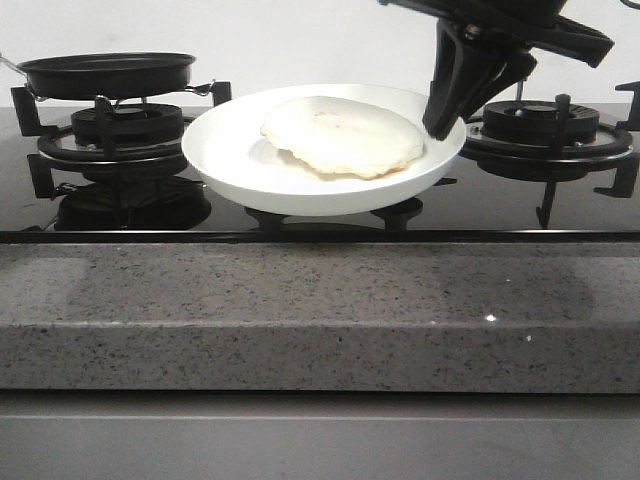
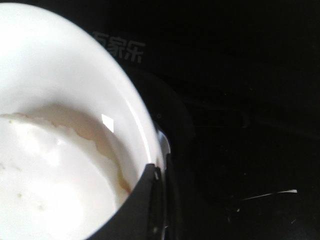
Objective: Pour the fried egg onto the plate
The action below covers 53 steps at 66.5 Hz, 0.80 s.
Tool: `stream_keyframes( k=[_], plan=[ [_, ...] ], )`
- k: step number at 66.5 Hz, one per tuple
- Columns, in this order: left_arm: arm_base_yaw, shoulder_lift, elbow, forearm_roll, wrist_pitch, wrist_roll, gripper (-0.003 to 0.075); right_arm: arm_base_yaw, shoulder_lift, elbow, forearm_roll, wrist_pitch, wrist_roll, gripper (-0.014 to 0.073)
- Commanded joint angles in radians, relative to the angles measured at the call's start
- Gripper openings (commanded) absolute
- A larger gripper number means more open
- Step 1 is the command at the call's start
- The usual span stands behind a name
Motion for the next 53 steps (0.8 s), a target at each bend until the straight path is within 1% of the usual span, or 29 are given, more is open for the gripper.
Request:
stream_keyframes(
  k=[1, 9, 14, 21, 27, 33, 41, 53],
  plan=[
    [0.028, -0.088, -0.031, -0.025, 0.046, -0.003, 0.0515, -0.002, -0.041, -0.025, 0.011, -0.041, 0.0, -0.0067],
    [0.034, -0.153, -0.033, 0.017, 0.03, -0.003, 0.0515, -0.002, -0.041, -0.025, 0.011, -0.041, 0.0, -0.0067],
    [0.018, -0.211, -0.033, 0.049, 0.004, -0.003, 0.0515, -0.002, -0.041, -0.025, 0.011, -0.041, 0.0, -0.0067],
    [-0.029, -0.292, -0.049, 0.171, -0.029, -0.003, 0.0515, -0.002, -0.041, -0.025, 0.011, -0.041, 0.0, -0.0067],
    [-0.097, -0.37, -0.064, 0.311, -0.076, -0.011, 0.0513, -0.002, -0.041, -0.025, 0.011, -0.041, 0.0, -0.0067],
    [-0.18, -0.449, -0.064, 0.495, -0.147, -0.082, 0.0513, -0.002, -0.041, -0.025, 0.011, -0.041, 0.0, -0.0067],
    [-0.302, -0.536, -0.064, 0.711, -0.193, -0.195, 0.0512, -0.002, -0.041, -0.025, 0.011, -0.041, 0.0, -0.0067],
    [-0.499, -0.641, -0.041, 1.1, -0.193, -0.431, 0.0512, -0.002, -0.041, -0.025, 0.011, -0.041, 0.0, -0.0067]
  ],
)
